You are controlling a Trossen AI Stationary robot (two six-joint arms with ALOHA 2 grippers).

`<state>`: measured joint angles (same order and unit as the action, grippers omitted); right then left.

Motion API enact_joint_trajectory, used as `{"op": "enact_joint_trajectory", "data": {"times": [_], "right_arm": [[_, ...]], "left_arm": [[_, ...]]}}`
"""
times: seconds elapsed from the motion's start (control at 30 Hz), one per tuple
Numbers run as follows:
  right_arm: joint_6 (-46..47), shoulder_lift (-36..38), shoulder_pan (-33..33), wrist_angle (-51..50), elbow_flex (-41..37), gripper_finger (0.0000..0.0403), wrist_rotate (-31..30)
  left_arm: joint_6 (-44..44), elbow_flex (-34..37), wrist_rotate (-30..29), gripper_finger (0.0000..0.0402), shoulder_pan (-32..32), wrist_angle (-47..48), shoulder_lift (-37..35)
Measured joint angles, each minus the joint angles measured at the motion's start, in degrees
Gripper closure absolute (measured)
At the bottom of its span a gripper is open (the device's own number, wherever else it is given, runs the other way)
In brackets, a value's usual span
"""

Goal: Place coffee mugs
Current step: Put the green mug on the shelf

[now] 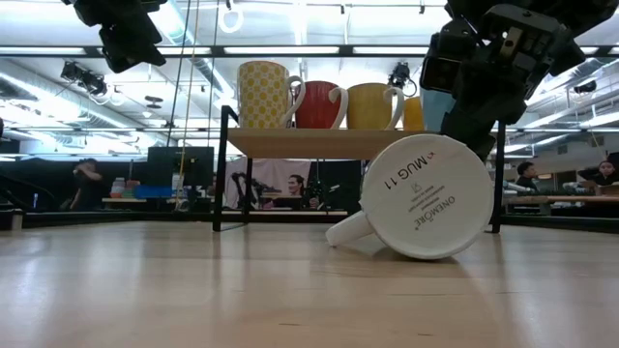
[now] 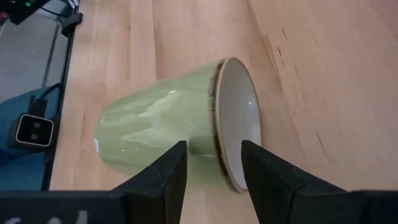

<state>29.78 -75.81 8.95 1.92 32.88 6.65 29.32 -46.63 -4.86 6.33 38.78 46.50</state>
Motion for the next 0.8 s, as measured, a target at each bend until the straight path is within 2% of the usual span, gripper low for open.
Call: {"op": "enact_joint_trajectory", "data": {"times": [0.5,0.8], "right_arm": [[-3.4,0.0,0.0,1.1,0.0,0.0245,0.0],[-3.8,0.0,0.0,11.6,-5.2,0.0245,1.0]], "left_arm": [[0.1,0.0,0.0,0.0235,0.0,-0.1,0.0],[0.1,0.0,0.0,0.0235,0.0,-0.7,0.0]]}}
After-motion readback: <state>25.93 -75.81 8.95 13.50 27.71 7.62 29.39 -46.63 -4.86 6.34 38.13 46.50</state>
